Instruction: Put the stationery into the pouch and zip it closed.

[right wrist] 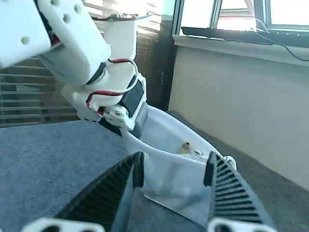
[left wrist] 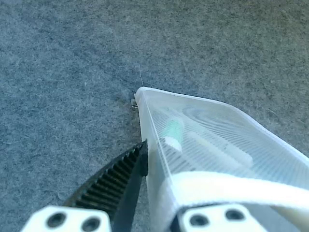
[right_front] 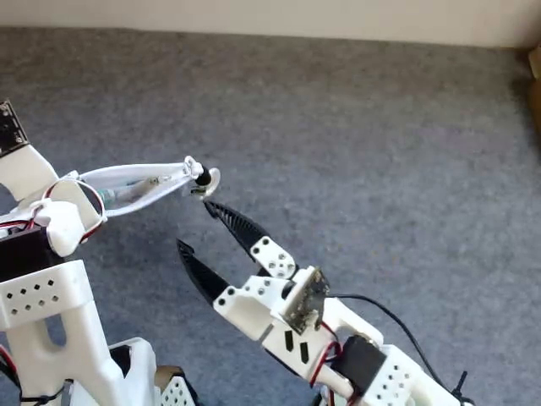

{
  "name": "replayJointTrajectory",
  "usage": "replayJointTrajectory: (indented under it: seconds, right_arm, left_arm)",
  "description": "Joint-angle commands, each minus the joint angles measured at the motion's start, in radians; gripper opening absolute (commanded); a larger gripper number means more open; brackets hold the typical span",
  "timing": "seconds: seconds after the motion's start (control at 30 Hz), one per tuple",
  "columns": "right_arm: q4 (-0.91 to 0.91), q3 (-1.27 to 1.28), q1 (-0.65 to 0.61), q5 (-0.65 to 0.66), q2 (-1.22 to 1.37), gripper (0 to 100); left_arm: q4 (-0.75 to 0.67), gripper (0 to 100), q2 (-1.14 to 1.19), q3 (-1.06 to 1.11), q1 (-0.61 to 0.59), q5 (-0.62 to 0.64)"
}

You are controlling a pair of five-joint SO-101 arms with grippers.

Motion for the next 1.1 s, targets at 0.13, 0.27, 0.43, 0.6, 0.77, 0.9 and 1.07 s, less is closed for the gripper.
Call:
replayJointTrajectory:
  seconds: [0.13,0.27,0.43,0.6,0.77,0.9,1.07]
  right_arm:
    - [0.036,-0.01,0.022,0.005,0.105,19.4]
    - [-0.033,-0.03,0.062,0.005,0.286,19.4]
    - [-0.278,-0.045,0.128,0.005,0.512,19.4]
    - [-0.447,-0.07,0.18,0.005,0.707,19.4]
    - [-0.59,-0.116,0.179,0.005,0.888,19.4]
    - [-0.7,-0.165,0.191,0.005,1.02,19.4]
    - [-0.854,-0.185,0.222,0.006,1.113,19.4]
  left_arm:
    - [-0.017,6,0.015,0.004,0.021,-0.009]
    - [-0.014,6,0.015,0.004,0.021,-0.009]
    - [-0.014,6,0.015,0.004,0.021,-0.009]
    - [-0.017,6,0.015,0.004,0.021,-0.009]
    - [-0.017,6,0.015,0.004,0.021,-0.009]
    - [-0.017,6,0.015,0.004,0.021,-0.009]
    - [-0.017,6,0.015,0.004,0.021,-0.009]
